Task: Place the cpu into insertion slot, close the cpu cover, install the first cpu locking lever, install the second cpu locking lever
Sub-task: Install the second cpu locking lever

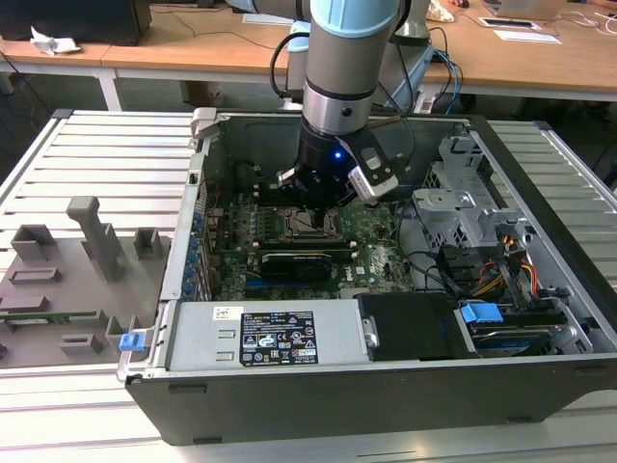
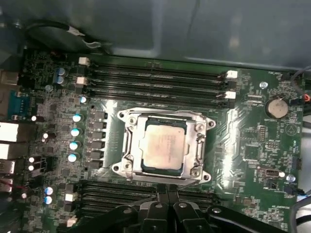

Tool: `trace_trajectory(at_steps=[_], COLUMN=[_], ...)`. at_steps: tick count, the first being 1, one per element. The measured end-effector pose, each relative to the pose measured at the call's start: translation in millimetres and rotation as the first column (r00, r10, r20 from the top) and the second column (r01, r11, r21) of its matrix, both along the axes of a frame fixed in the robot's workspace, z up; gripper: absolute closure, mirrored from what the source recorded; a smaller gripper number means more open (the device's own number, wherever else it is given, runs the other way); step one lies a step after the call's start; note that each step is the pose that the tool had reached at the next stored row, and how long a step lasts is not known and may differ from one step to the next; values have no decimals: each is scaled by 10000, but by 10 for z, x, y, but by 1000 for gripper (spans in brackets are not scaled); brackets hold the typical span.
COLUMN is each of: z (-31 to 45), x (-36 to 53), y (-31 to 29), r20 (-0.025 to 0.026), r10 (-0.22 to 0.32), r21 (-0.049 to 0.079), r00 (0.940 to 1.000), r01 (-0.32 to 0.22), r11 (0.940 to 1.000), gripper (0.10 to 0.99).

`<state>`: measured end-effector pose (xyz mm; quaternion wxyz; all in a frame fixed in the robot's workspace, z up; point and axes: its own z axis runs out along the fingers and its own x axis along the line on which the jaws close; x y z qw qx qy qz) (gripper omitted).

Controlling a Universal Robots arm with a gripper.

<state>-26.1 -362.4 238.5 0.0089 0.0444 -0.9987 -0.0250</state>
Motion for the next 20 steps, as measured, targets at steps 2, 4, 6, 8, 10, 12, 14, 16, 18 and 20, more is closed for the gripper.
trace_trajectory(at_steps=[2,4,6,8,10,12,14,16,18,20], z=[-4,-7,-10,-17,-32,-54,-73,-75,-76,-76], x=[-42,-83,-119,-150,-155,-156,-157,-169,-184,-208], y=[-17,-26,-28,-34,-35,-36,-37,-62,-83,-91], r20=[0,0,1,0,-10,-34,-48,-50,-49,-49], r10=[0,0,1,0,2,3,2,5,4,5], r21=[0,1,2,1,1,0,-1,7,30,57], r00=[10000,10000,10000,10000,10000,10000,10000,10000,10000,10000], r01=[0,0,-1,0,-2,-3,-2,-5,-4,-5], r11=[10000,10000,10000,10000,10000,10000,10000,10000,10000,10000], gripper=[980,980,980,980,980,980,980,980,980,980])
